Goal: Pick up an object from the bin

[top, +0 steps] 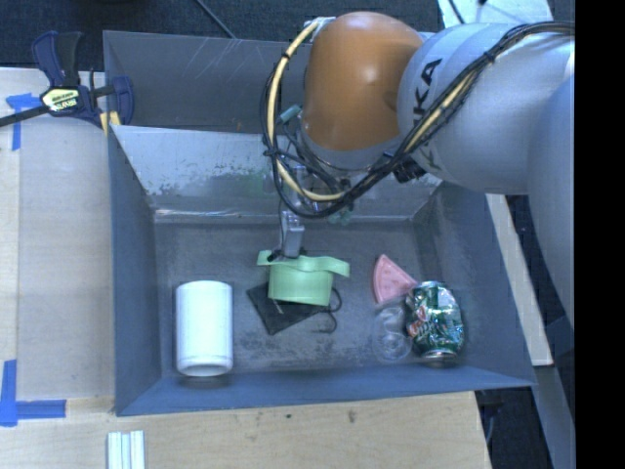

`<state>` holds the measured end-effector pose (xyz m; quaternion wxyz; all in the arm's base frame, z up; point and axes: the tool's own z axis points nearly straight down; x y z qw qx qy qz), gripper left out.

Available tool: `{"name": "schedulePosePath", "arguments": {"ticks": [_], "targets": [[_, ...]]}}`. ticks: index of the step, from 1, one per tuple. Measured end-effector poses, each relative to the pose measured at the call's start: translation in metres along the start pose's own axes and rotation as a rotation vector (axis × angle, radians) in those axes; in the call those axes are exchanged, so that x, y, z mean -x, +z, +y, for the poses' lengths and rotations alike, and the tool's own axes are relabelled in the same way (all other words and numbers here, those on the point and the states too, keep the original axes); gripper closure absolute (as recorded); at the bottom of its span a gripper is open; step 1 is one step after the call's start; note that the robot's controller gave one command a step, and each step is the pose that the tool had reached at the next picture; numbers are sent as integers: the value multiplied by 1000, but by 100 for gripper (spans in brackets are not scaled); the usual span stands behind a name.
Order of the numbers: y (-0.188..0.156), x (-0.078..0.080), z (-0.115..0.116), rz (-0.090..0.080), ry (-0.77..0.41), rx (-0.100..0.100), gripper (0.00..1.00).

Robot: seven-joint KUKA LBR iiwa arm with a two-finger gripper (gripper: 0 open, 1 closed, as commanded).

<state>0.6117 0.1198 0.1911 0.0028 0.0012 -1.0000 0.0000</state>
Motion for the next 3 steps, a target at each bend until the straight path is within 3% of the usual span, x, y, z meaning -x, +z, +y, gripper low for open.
{"name": "schedulePosePath", "arguments": {"ticks": [1, 2, 3], "targets": [[-5, 2, -1, -9, 3, 1, 100], [-5, 2, -1, -9, 4, 1, 0], [-5, 2, -1, -9, 4, 1, 0]]}}
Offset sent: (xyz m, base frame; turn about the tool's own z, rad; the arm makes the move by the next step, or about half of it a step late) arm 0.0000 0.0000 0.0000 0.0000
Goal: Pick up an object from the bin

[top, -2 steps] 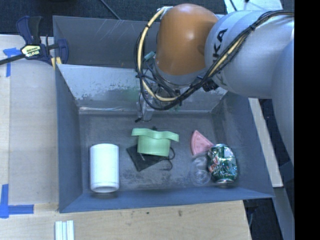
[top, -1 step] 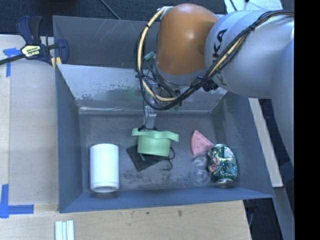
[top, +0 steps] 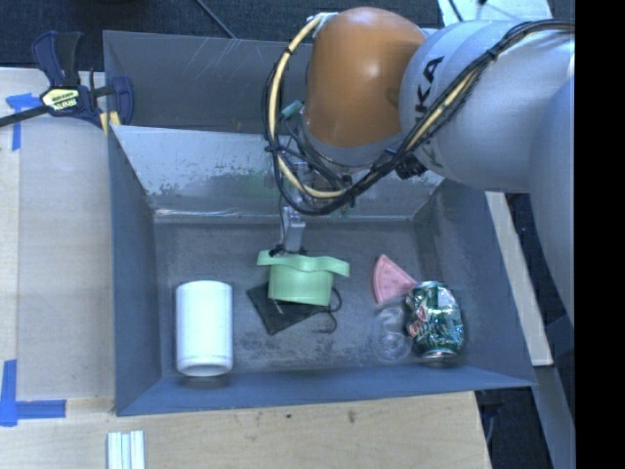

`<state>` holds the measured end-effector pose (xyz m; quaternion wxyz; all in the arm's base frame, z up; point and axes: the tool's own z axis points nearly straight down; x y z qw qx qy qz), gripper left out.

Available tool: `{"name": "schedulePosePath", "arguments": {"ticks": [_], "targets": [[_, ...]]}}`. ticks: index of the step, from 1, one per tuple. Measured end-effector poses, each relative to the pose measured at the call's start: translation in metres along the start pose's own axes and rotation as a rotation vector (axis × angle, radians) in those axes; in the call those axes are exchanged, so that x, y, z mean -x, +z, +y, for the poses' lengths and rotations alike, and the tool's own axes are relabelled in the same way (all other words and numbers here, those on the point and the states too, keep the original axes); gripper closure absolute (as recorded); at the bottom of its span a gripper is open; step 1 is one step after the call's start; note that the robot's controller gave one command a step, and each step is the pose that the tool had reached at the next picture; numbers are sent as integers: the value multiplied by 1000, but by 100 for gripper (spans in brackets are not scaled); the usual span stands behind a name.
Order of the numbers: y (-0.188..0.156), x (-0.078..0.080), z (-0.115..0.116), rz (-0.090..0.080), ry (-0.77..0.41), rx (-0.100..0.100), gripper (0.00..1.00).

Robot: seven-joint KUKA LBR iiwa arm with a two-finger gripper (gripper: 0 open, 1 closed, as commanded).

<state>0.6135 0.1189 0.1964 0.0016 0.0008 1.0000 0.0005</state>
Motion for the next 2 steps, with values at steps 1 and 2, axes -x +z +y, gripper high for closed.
{"name": "schedulePosePath", "arguments": {"ticks": [1, 2], "targets": [[20, -6, -10, -7, -77, 1, 0], [60, -32, -13, -7, -364, 2, 0]]}}
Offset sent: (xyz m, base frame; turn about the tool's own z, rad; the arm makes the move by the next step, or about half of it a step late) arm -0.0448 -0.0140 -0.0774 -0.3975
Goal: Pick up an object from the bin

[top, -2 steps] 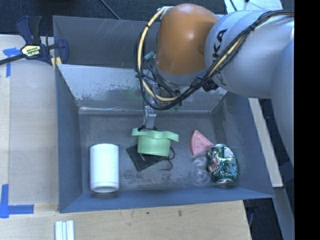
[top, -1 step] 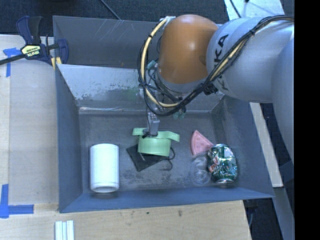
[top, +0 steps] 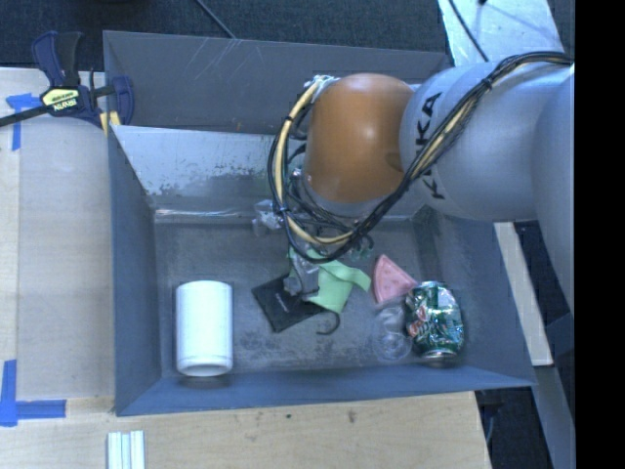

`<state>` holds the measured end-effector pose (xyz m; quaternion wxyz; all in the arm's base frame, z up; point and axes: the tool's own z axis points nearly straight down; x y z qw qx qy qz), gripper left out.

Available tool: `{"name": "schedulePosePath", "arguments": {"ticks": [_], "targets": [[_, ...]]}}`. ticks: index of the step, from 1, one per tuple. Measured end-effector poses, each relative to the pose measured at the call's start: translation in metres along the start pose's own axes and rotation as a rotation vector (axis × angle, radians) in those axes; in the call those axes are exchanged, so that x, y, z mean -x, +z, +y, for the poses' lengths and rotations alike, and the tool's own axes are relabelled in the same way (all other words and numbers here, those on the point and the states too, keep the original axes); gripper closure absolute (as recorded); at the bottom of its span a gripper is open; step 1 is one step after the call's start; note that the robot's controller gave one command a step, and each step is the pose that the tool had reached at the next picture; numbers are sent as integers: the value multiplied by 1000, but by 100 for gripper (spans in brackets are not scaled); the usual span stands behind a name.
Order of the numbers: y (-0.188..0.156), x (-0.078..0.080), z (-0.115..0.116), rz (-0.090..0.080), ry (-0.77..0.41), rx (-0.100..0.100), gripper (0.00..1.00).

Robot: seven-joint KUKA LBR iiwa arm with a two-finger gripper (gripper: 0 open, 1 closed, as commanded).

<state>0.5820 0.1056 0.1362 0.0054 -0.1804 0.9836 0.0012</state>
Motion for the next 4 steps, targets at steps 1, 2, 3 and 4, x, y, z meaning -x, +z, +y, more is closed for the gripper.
{"name": "schedulePosePath", "arguments": {"ticks": [1, 2, 3, 4], "targets": [[28, -8, -9, 9, -99, 0, 0], [43, -18, -32, 9, -270, 2, 0], [41, -42, -50, 10, -307, 2, 0], [28, -19, -89, 11, -81, 2, 0]]}}
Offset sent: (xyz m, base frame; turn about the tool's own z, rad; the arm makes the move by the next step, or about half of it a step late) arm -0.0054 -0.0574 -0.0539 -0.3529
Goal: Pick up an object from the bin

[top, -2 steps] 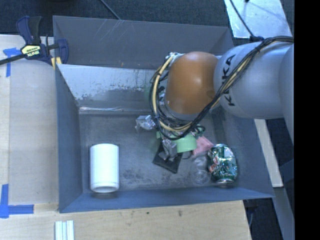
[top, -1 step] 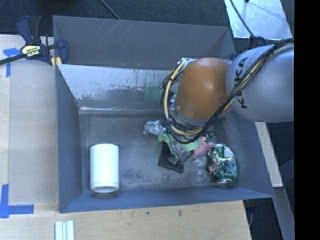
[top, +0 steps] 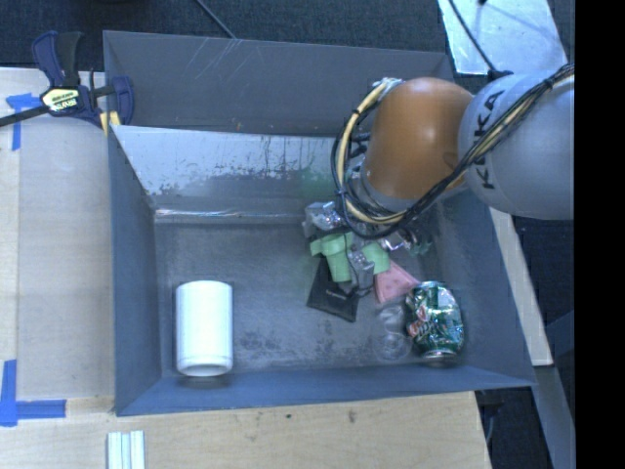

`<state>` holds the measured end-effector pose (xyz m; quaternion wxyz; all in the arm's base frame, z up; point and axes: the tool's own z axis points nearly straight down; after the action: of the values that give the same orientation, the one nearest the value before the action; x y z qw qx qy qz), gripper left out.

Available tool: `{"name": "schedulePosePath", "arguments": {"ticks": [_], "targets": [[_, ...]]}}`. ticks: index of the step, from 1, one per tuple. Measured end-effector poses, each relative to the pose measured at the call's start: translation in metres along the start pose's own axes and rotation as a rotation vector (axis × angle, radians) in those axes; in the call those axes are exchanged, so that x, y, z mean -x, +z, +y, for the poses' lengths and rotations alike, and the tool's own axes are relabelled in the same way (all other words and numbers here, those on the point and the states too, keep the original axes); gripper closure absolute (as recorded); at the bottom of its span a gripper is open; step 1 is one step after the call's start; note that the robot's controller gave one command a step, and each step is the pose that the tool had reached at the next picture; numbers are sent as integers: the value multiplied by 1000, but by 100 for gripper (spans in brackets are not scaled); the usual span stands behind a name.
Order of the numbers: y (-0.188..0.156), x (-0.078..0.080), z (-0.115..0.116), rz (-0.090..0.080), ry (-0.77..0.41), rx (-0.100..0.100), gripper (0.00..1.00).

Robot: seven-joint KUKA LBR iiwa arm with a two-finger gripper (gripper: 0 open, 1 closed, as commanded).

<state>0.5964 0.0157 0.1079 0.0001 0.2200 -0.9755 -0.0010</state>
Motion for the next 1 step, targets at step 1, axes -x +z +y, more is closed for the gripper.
{"name": "schedulePosePath", "arguments": {"ticks": [1], "targets": [[-8, -5, -20, -4, -136, -4, 0]]}}
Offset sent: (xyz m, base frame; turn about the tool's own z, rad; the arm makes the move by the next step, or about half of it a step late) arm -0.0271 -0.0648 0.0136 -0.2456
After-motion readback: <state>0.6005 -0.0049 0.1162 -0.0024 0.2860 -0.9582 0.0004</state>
